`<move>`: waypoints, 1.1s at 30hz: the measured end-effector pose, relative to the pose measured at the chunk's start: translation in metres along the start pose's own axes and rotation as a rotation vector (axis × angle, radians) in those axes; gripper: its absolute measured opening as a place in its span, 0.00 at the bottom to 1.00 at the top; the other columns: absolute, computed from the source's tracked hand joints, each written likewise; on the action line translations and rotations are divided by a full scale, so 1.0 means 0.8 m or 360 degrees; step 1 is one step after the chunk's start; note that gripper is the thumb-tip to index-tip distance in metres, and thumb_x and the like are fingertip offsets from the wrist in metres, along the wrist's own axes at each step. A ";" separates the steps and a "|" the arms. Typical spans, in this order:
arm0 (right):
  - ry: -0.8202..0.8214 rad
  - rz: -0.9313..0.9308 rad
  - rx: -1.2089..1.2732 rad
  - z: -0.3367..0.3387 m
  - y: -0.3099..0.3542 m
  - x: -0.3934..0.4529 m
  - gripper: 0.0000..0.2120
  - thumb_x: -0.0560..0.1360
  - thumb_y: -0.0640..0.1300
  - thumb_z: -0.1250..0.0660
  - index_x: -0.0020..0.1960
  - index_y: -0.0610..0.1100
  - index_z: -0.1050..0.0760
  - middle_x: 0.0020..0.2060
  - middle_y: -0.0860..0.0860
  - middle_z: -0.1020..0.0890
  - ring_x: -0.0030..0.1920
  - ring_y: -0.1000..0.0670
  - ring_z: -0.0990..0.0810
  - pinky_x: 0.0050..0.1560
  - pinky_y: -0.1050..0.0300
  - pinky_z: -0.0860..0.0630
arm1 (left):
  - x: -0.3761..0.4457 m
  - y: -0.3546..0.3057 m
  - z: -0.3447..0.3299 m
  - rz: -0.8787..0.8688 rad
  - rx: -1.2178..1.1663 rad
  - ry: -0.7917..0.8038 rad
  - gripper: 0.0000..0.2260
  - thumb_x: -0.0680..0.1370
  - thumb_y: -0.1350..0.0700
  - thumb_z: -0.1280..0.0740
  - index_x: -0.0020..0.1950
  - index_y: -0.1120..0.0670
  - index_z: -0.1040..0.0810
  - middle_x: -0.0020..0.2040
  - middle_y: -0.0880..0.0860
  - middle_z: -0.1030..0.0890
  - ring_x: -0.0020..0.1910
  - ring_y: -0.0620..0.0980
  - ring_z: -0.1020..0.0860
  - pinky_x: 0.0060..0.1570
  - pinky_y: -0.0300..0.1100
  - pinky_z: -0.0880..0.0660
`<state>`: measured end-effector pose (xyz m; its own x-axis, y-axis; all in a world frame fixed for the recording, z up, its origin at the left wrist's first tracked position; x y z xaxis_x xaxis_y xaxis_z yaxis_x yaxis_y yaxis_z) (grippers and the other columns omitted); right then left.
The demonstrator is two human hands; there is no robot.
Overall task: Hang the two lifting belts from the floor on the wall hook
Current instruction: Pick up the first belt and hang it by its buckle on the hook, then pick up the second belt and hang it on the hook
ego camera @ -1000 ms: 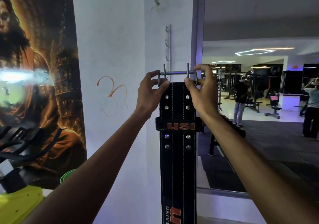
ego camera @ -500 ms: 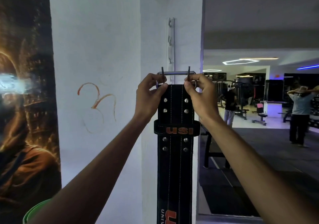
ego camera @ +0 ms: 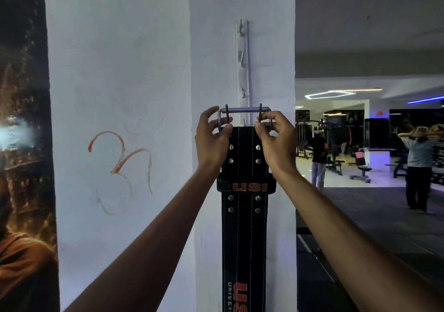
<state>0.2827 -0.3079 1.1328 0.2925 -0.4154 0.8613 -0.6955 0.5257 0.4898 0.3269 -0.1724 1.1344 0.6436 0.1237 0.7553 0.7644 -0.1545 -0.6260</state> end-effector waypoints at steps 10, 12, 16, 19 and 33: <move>-0.0047 -0.0133 0.0023 -0.014 -0.054 0.005 0.17 0.75 0.42 0.29 0.57 0.49 0.36 0.38 0.53 0.17 0.39 0.49 0.17 0.44 0.47 0.21 | 0.008 0.042 -0.014 0.0031 0.0174 -0.0103 0.15 0.76 0.60 0.29 0.60 0.48 0.24 0.46 0.48 0.16 0.41 0.54 0.15 0.50 0.59 0.17; -0.0062 -0.0179 0.0007 -0.015 -0.059 0.006 0.17 0.74 0.43 0.29 0.55 0.50 0.36 0.38 0.53 0.17 0.37 0.49 0.18 0.41 0.48 0.21 | 0.007 0.045 -0.015 0.0024 0.0251 -0.0139 0.14 0.75 0.59 0.28 0.58 0.48 0.24 0.44 0.46 0.16 0.39 0.54 0.15 0.49 0.59 0.18; -0.0063 -0.0213 -0.0022 -0.014 -0.064 0.003 0.17 0.73 0.46 0.28 0.54 0.51 0.35 0.38 0.52 0.16 0.34 0.51 0.19 0.39 0.51 0.22 | 0.001 0.051 -0.012 0.0039 0.0324 -0.0188 0.16 0.74 0.55 0.27 0.60 0.46 0.21 0.43 0.44 0.15 0.39 0.47 0.15 0.55 0.57 0.19; -0.0069 -0.0193 -0.0021 -0.011 -0.064 -0.001 0.17 0.73 0.47 0.28 0.55 0.50 0.34 0.38 0.51 0.16 0.35 0.51 0.17 0.40 0.52 0.21 | -0.002 0.050 -0.009 0.0013 0.0390 -0.0187 0.18 0.74 0.53 0.26 0.64 0.44 0.21 0.45 0.41 0.16 0.40 0.41 0.15 0.58 0.54 0.19; 0.0103 0.0735 -0.0623 0.016 -0.064 -0.143 0.15 0.76 0.38 0.34 0.61 0.39 0.22 0.64 0.41 0.23 0.69 0.41 0.28 0.69 0.45 0.32 | -0.117 0.091 0.069 -0.0396 0.1159 -0.0100 0.22 0.80 0.50 0.32 0.73 0.52 0.31 0.66 0.51 0.24 0.63 0.50 0.23 0.60 0.46 0.23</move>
<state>0.2765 -0.2969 1.0070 0.0661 -0.0398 0.9970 -0.4708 0.8798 0.0663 0.3243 -0.1412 1.0071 0.4337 0.1293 0.8917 0.7060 0.5662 -0.4254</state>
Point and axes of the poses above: each hand's wrist, its own x-axis towards the middle knuckle, its own z-axis out of the back of the hand, y = z × x, the point moved 2 cm from there along x, towards the middle knuckle
